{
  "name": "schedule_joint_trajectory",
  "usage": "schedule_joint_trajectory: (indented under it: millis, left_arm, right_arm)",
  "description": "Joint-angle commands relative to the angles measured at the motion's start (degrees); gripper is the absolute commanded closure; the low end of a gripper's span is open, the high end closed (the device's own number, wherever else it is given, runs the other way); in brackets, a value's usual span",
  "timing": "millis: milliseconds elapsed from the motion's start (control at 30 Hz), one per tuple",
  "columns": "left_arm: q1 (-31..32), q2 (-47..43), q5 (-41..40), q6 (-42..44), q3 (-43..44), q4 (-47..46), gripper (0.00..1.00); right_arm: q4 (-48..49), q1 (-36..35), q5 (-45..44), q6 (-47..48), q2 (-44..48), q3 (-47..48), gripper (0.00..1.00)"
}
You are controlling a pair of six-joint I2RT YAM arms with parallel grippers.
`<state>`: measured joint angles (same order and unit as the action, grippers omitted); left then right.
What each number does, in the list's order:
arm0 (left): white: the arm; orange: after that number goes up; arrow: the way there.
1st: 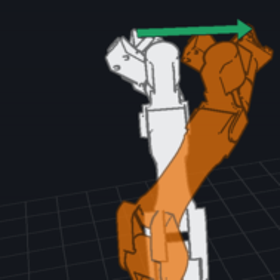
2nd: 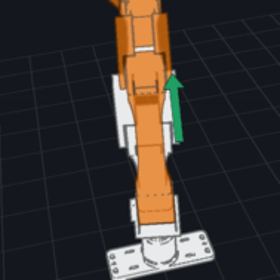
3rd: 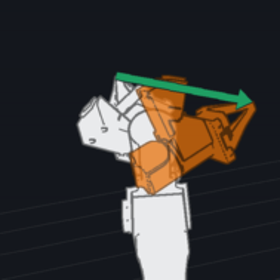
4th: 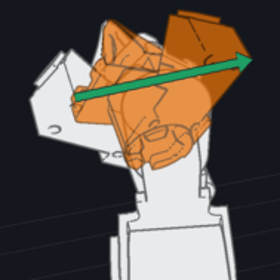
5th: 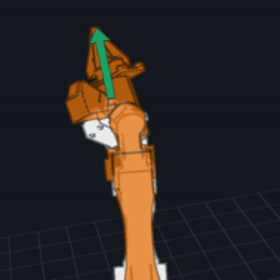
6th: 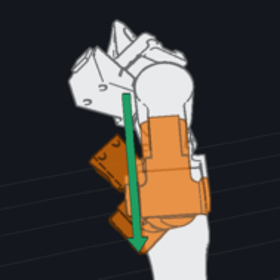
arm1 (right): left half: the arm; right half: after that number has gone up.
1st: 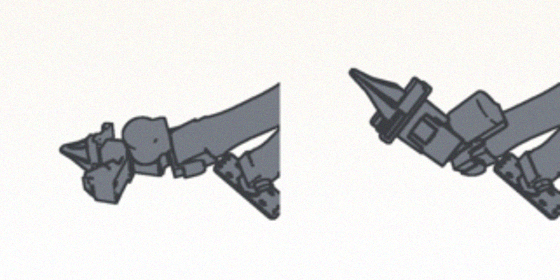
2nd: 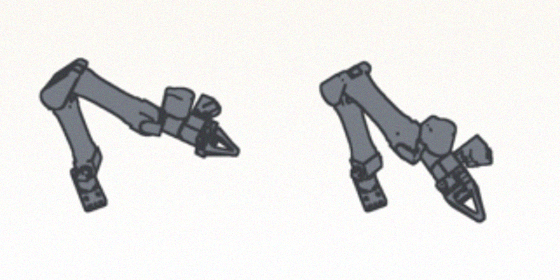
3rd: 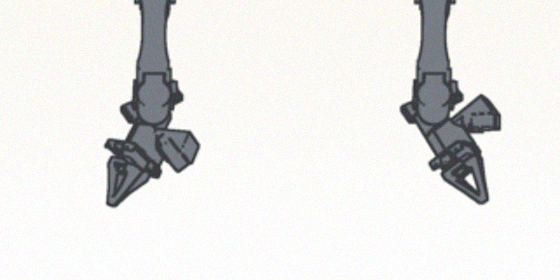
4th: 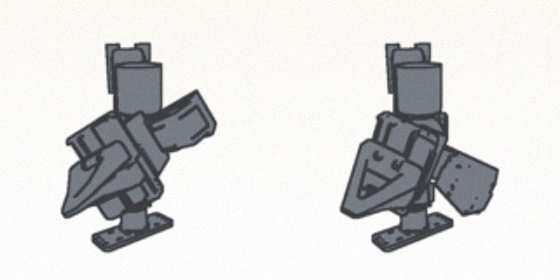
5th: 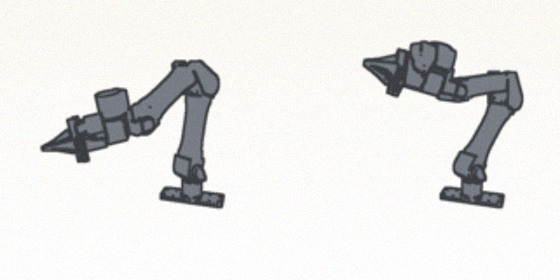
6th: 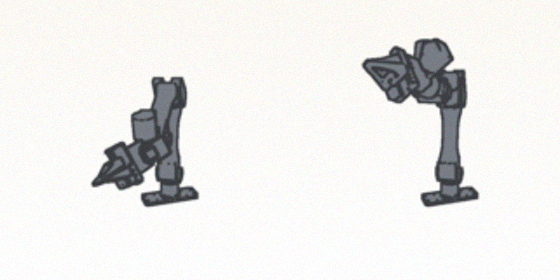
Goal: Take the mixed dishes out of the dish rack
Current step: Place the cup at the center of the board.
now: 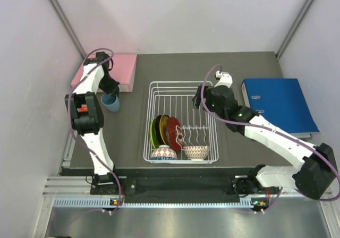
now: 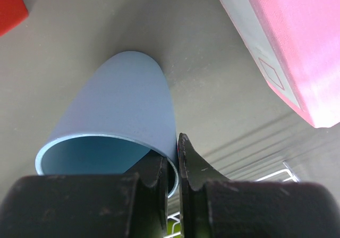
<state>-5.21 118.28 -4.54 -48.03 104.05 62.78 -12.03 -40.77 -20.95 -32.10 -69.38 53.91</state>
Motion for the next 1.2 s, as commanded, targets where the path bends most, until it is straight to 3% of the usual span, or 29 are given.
schedule_joint_trajectory:
  millis: [0,567,833,1000,1167]
  left_arm:
    - [-0.4,2.3,-1.0,0.1,2.8,5.2,1.00]
    - [-0.3,-1.1,-6.5,1.3,7.7,11.0,1.00]
    - [-0.3,-1.5,-5.0,1.4,-0.3,8.8,1.00]
    - [-0.2,-1.3,-4.0,2.9,-0.9,7.8,1.00]
    - [-0.1,-3.0,-3.5,4.3,1.1,7.9,0.89]
  right_arm:
    - [-0.2,-0.8,0.4,0.3,-0.6,2.5,0.00]
    - [0.9,-0.8,1.3,-0.2,-1.0,1.5,0.00]
    - [1.7,-0.9,2.1,-0.7,-1.2,0.8,0.00]
    - [1.5,-0.8,1.7,-0.3,-0.8,0.5,0.00]
    - [1.8,-0.8,1.9,-0.3,-1.0,0.8,0.00]
